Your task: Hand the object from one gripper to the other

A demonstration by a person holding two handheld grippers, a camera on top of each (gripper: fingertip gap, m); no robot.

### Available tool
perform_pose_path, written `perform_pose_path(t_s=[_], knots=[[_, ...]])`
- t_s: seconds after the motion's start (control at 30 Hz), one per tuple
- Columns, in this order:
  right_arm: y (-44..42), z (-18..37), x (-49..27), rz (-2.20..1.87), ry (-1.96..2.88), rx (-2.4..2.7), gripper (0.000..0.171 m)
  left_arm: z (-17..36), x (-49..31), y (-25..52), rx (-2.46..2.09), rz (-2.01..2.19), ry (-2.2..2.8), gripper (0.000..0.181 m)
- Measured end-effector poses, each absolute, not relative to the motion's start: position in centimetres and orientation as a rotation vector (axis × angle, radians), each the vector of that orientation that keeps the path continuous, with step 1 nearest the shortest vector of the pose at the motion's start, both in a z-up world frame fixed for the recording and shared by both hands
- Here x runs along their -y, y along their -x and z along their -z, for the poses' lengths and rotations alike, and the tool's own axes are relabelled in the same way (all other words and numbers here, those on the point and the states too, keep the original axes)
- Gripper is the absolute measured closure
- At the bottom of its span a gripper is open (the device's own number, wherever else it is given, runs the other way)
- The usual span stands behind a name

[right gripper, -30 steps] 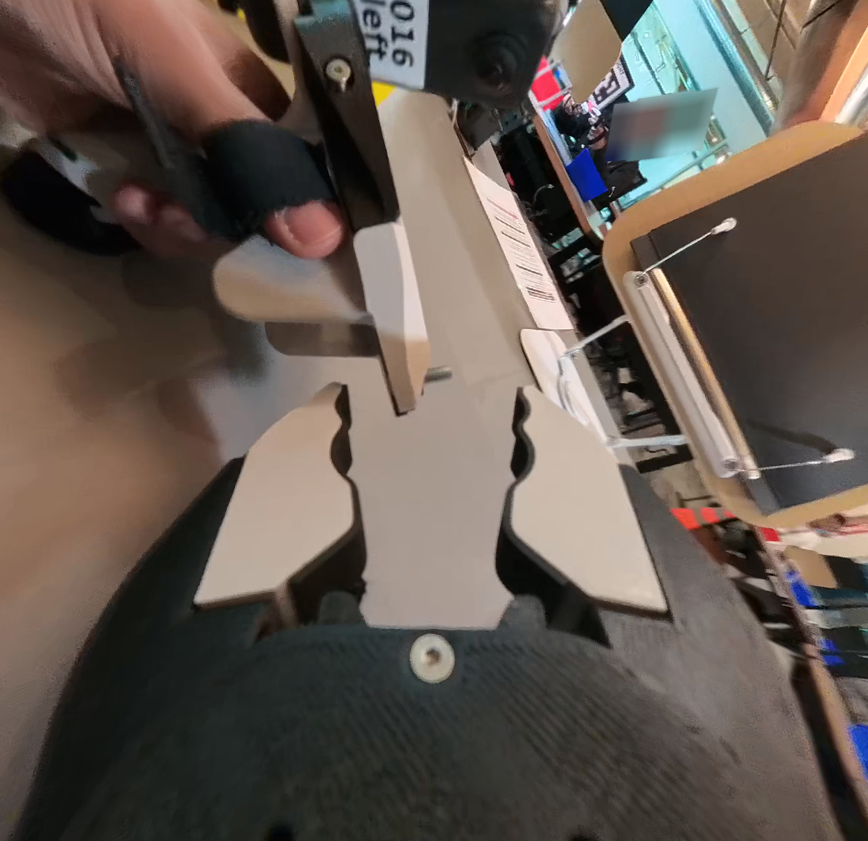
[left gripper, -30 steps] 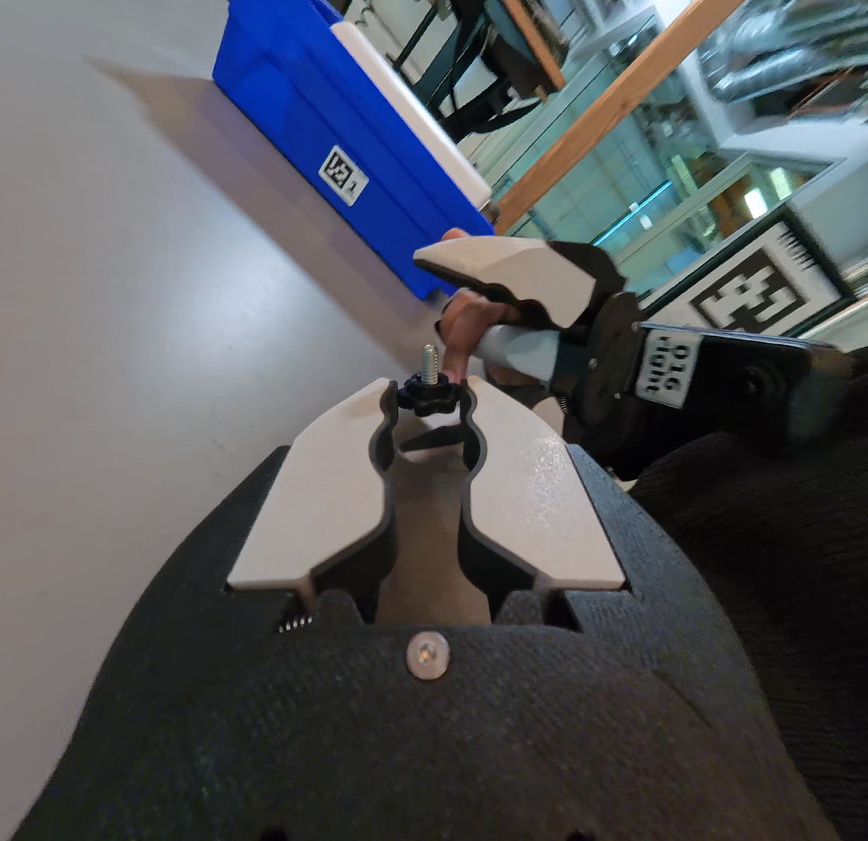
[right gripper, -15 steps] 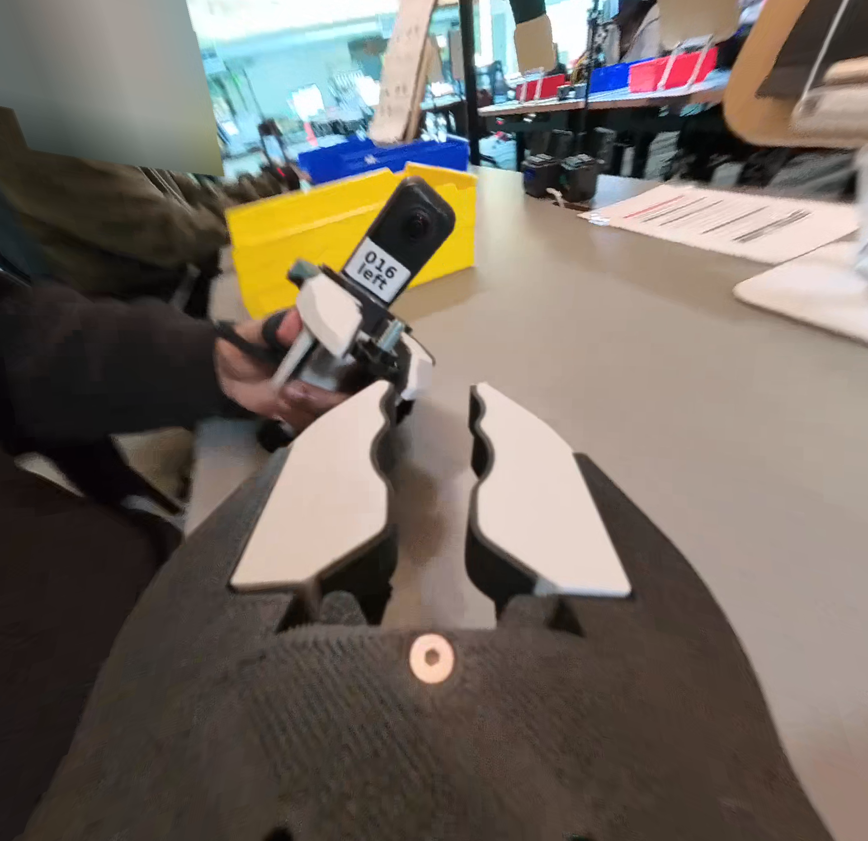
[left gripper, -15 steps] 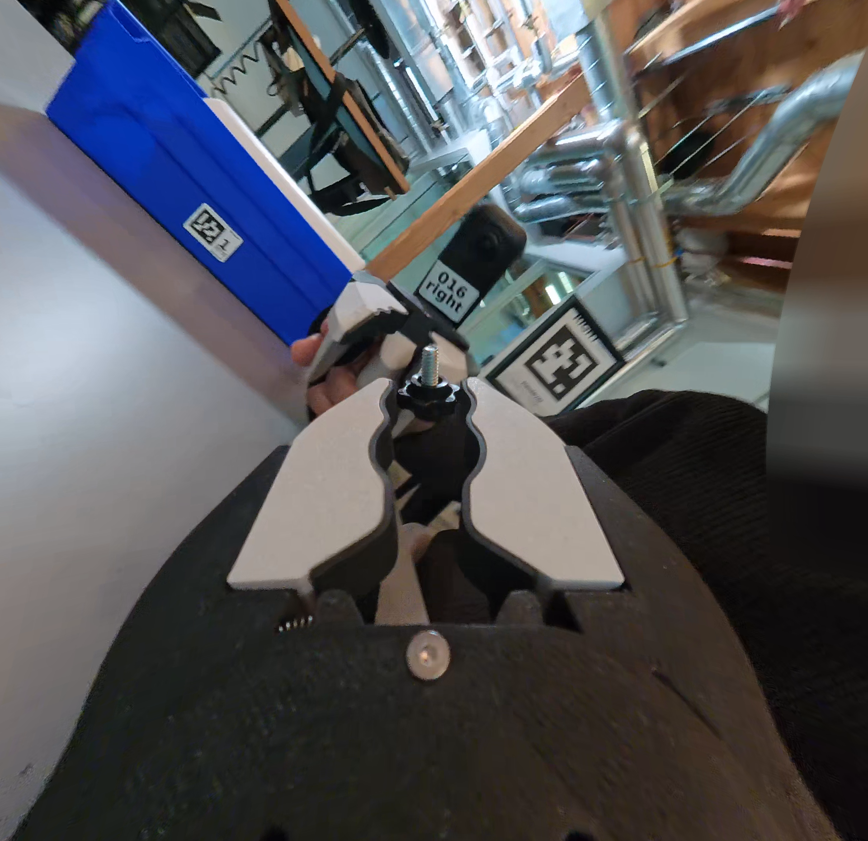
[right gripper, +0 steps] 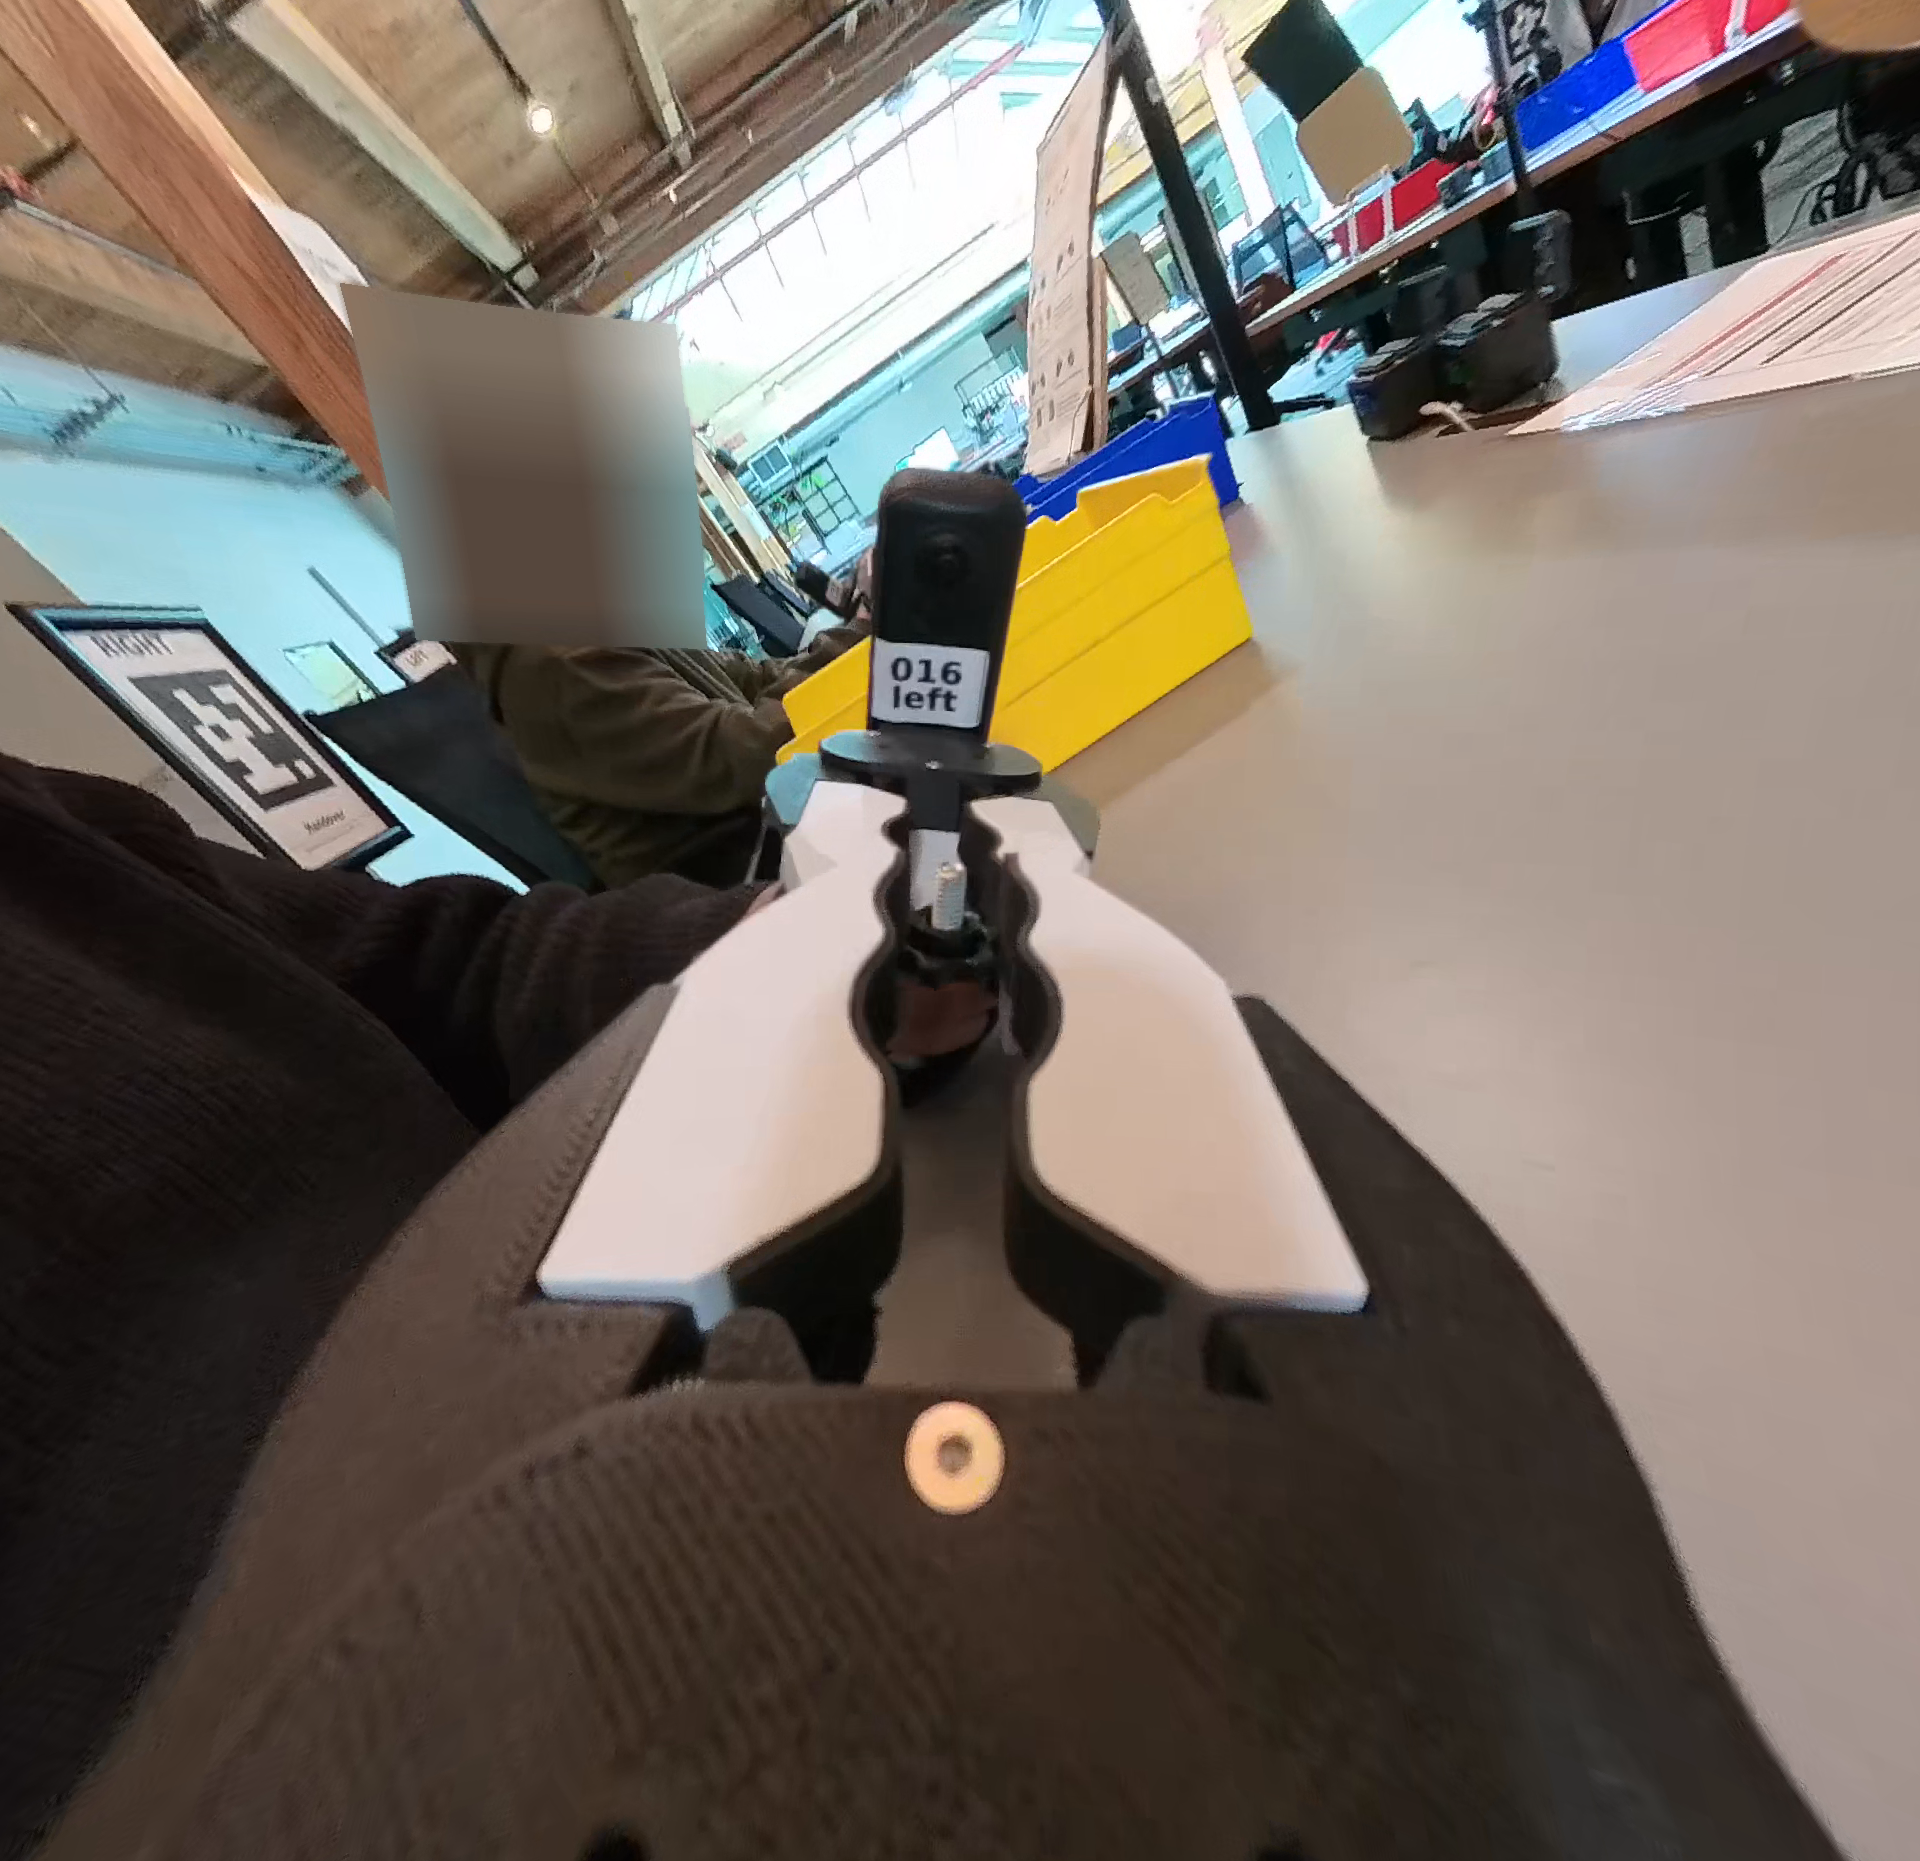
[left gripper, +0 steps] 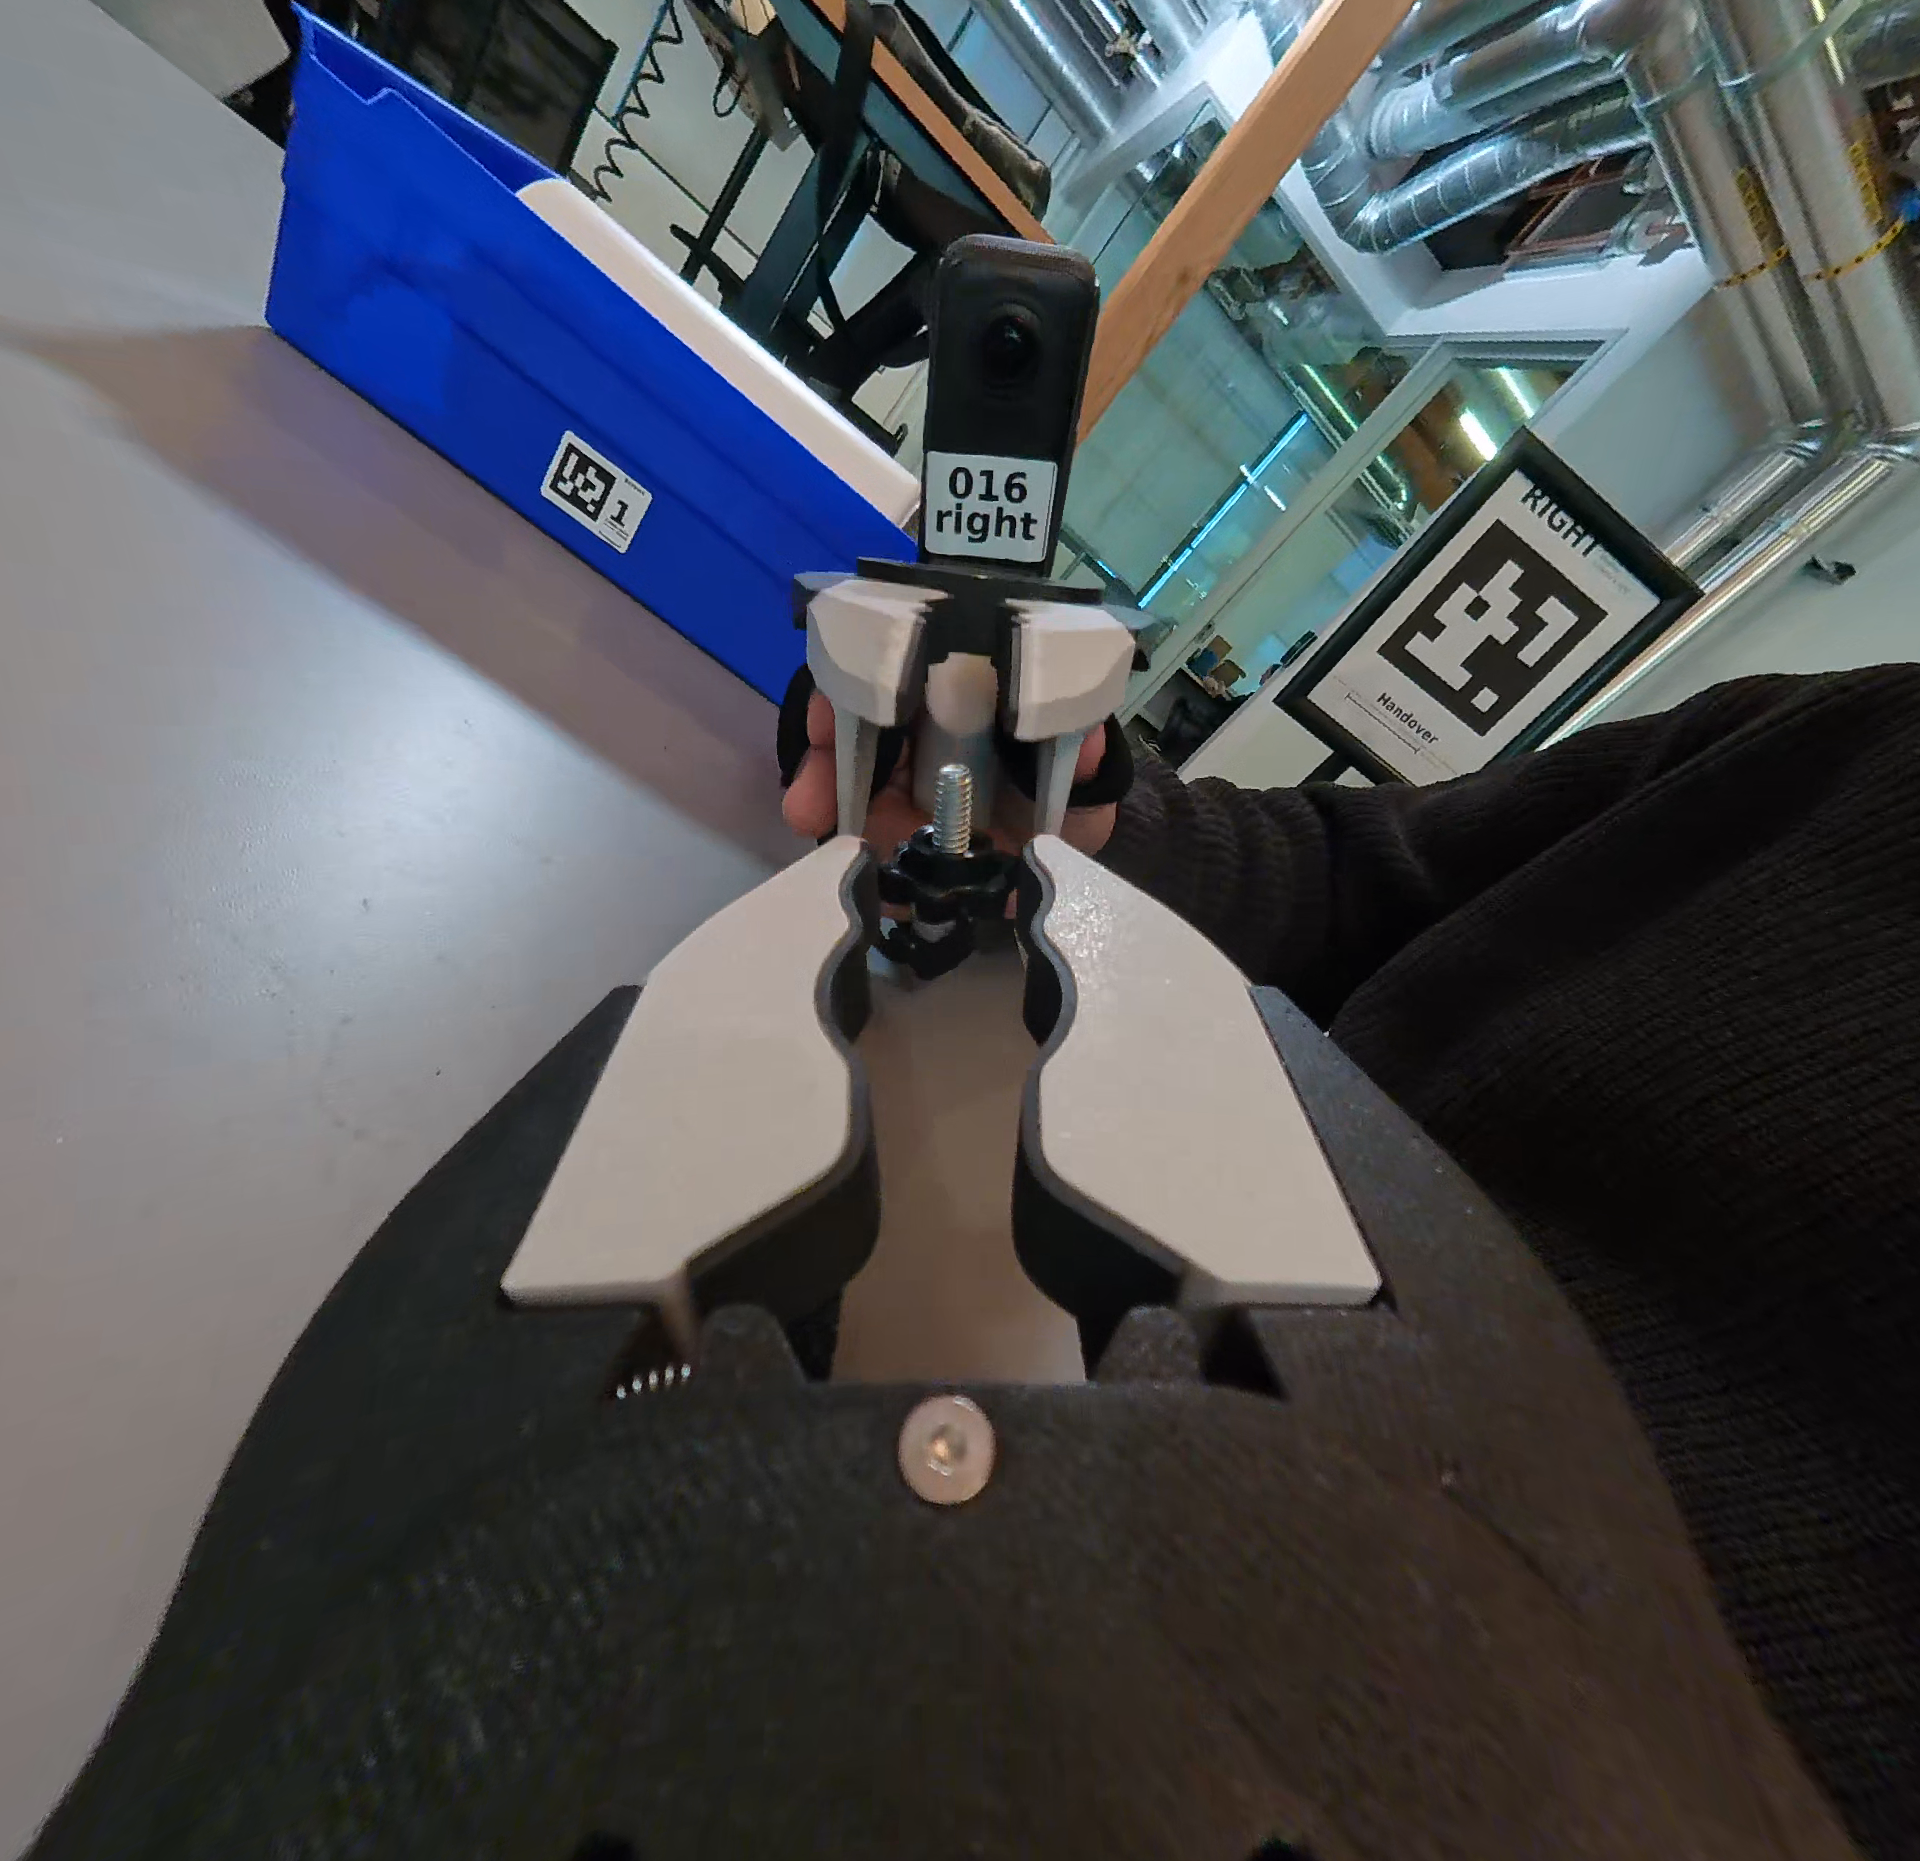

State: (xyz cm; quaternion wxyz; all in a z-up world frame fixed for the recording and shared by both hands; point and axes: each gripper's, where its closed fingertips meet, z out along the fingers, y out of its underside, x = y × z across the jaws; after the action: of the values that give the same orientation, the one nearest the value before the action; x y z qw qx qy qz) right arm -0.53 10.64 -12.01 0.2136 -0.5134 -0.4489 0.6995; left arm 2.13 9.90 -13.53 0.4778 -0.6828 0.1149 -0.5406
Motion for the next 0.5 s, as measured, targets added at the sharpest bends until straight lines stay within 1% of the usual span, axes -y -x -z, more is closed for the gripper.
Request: perform_pose_path(t_s=[0.23, 0.33, 0.47, 0.5], knots=[[0.9, 12.5, -9.7, -1.889, 1.406, 1.314, 0.158, 13.6, -9.5, -2.9, -0.345, 1.298, 1.676, 0.155], [0.8, 12.5, -9.2, -1.889, 1.384, 1.346, 0.167, 13.8, -9.5, -3.0, -0.344, 1.306, 1.682, 0.155], [0.6, 12.4, -9.2, -1.883, 1.366, 1.36, 0.167, 13.6, -9.5, -3.0, -0.35, 1.304, 1.677, 0.155], [0.6, 12.4, -9.2, -1.884, 1.364, 1.366, 0.164, 13.6, -9.5, -3.0, -0.348, 1.303, 1.675, 0.155]])
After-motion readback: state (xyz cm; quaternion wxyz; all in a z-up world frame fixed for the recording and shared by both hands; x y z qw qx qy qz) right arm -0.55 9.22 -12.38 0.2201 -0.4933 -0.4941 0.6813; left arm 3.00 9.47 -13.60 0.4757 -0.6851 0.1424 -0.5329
